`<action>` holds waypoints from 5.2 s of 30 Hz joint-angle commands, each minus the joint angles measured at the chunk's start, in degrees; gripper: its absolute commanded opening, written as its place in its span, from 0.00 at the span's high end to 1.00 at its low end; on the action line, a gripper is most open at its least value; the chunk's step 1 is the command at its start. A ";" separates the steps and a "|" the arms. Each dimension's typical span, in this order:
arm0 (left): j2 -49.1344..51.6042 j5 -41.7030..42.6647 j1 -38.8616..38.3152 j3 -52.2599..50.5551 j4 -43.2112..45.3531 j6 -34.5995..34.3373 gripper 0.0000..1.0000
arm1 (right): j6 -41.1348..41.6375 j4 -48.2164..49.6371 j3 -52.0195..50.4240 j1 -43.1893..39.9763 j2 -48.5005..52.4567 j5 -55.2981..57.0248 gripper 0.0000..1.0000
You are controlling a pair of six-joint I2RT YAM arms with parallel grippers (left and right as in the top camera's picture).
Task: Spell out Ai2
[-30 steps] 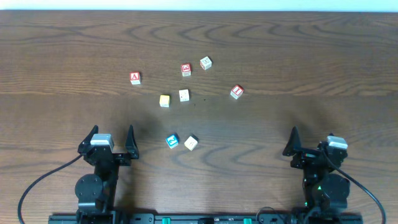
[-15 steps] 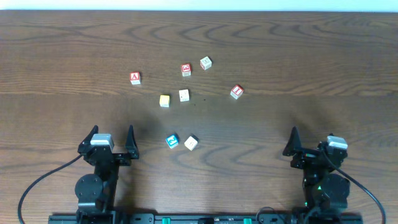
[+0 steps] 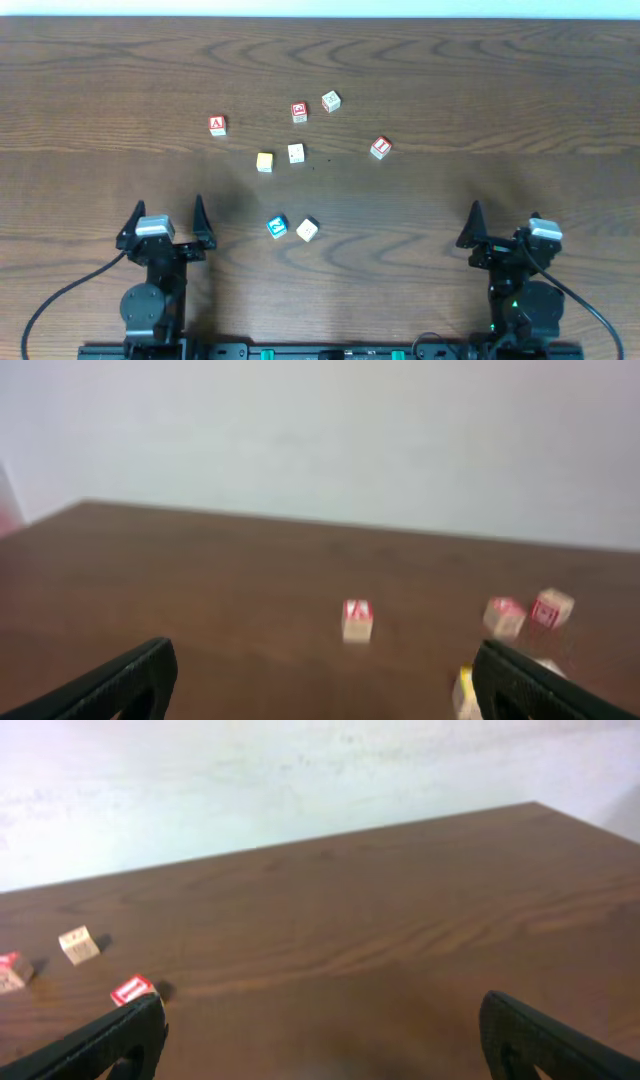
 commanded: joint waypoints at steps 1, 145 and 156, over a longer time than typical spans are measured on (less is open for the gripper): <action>-0.42 3.56 0.33 2.73 0.74 -0.68 0.05 | 1.07 0.31 1.31 -0.48 -0.59 0.72 0.01; 104.28 7.19 0.35 103.47 -77.26 -3.02 0.05 | 24.55 -30.93 85.64 34.14 121.74 -1.64 0.76; 104.28 7.10 0.35 103.49 -77.15 -2.99 0.05 | 25.46 -29.38 85.64 35.17 122.55 -2.23 0.77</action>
